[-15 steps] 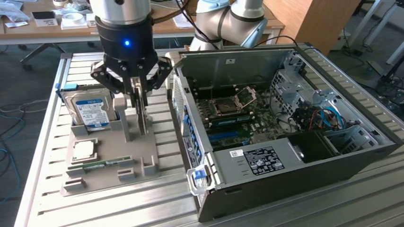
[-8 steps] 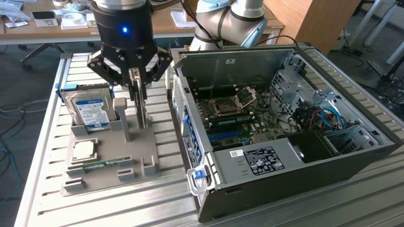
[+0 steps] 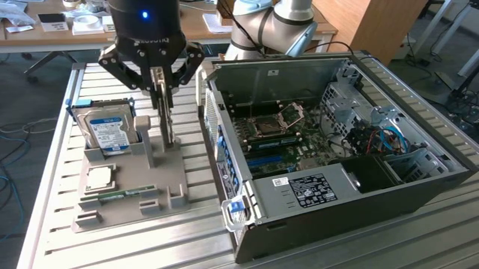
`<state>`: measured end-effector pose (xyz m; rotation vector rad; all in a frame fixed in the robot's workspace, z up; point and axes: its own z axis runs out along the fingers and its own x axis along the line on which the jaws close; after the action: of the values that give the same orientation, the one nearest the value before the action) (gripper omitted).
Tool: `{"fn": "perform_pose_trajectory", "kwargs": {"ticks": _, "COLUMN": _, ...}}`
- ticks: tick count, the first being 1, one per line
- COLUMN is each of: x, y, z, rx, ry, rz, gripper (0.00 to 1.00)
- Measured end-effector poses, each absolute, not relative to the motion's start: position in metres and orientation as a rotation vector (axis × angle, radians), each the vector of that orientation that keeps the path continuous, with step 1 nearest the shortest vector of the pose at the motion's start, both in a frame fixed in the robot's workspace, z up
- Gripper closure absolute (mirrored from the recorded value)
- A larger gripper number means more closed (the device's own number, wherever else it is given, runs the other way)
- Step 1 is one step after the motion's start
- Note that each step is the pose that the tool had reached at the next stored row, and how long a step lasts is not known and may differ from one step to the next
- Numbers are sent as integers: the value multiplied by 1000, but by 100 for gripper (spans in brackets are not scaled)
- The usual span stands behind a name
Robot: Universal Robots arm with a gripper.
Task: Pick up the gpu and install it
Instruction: 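Pick up the gpu and move the gpu toward the slot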
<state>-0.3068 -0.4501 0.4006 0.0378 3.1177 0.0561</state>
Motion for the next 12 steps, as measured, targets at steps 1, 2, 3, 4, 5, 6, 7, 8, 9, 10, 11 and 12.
{"fn": "perform_pose_trajectory", "kwargs": {"ticks": 1, "x": -307, "y": -450, "z": 409, "rx": 38, "ry": 3118, "rz": 56, "gripper": 73}}
{"fn": "perform_pose_trajectory", "kwargs": {"ticks": 2, "x": -307, "y": -450, "z": 410, "rx": 38, "ry": 3118, "rz": 56, "gripper": 73}}
{"fn": "perform_pose_trajectory", "kwargs": {"ticks": 3, "x": -307, "y": -450, "z": 411, "rx": 38, "ry": 3118, "rz": 56, "gripper": 73}}
{"fn": "perform_pose_trajectory", "kwargs": {"ticks": 4, "x": -307, "y": -450, "z": 411, "rx": 38, "ry": 3118, "rz": 56, "gripper": 73}}
{"fn": "perform_pose_trajectory", "kwargs": {"ticks": 5, "x": -307, "y": -450, "z": 411, "rx": 38, "ry": 3118, "rz": 56, "gripper": 73}}
{"fn": "perform_pose_trajectory", "kwargs": {"ticks": 6, "x": -307, "y": -450, "z": 411, "rx": 38, "ry": 3118, "rz": 56, "gripper": 73}}
{"fn": "perform_pose_trajectory", "kwargs": {"ticks": 7, "x": -307, "y": -450, "z": 411, "rx": 38, "ry": 3118, "rz": 56, "gripper": 73}}
{"fn": "perform_pose_trajectory", "kwargs": {"ticks": 8, "x": -307, "y": -450, "z": 411, "rx": 38, "ry": 3118, "rz": 56, "gripper": 73}}
{"fn": "perform_pose_trajectory", "kwargs": {"ticks": 9, "x": -307, "y": -450, "z": 411, "rx": 38, "ry": 3118, "rz": 56, "gripper": 73}}
{"fn": "perform_pose_trajectory", "kwargs": {"ticks": 10, "x": -307, "y": -450, "z": 411, "rx": 38, "ry": 3118, "rz": 56, "gripper": 73}}
{"fn": "perform_pose_trajectory", "kwargs": {"ticks": 11, "x": -307, "y": -450, "z": 411, "rx": 38, "ry": 3118, "rz": 56, "gripper": 73}}
{"fn": "perform_pose_trajectory", "kwargs": {"ticks": 12, "x": -307, "y": -450, "z": 411, "rx": 38, "ry": 3118, "rz": 56, "gripper": 73}}
